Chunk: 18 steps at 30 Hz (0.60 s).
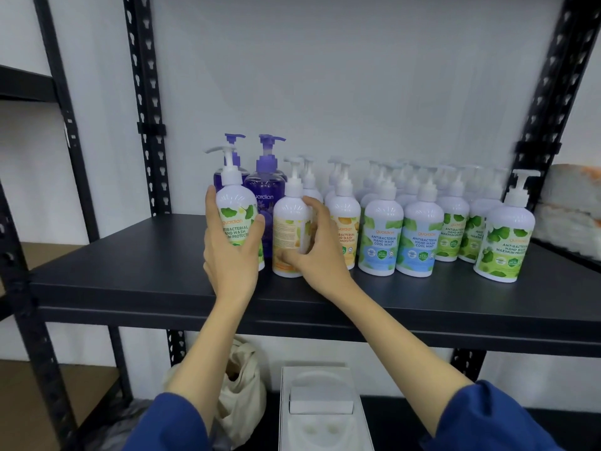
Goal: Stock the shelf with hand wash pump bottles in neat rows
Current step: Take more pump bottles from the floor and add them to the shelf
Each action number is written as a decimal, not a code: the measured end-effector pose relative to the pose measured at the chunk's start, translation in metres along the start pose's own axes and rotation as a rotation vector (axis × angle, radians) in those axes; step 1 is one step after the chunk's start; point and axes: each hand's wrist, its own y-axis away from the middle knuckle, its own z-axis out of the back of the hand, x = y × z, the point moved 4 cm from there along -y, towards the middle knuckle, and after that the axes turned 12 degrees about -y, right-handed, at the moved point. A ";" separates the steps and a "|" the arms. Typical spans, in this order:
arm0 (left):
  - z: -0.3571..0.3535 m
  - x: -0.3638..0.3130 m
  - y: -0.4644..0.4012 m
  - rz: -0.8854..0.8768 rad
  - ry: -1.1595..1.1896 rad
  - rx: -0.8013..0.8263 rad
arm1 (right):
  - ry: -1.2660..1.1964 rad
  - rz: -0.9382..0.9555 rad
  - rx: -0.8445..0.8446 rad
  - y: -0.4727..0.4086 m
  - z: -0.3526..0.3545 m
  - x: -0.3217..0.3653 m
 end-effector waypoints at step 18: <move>0.000 -0.002 0.001 -0.047 0.010 0.005 | 0.202 0.057 -0.016 0.006 -0.002 0.006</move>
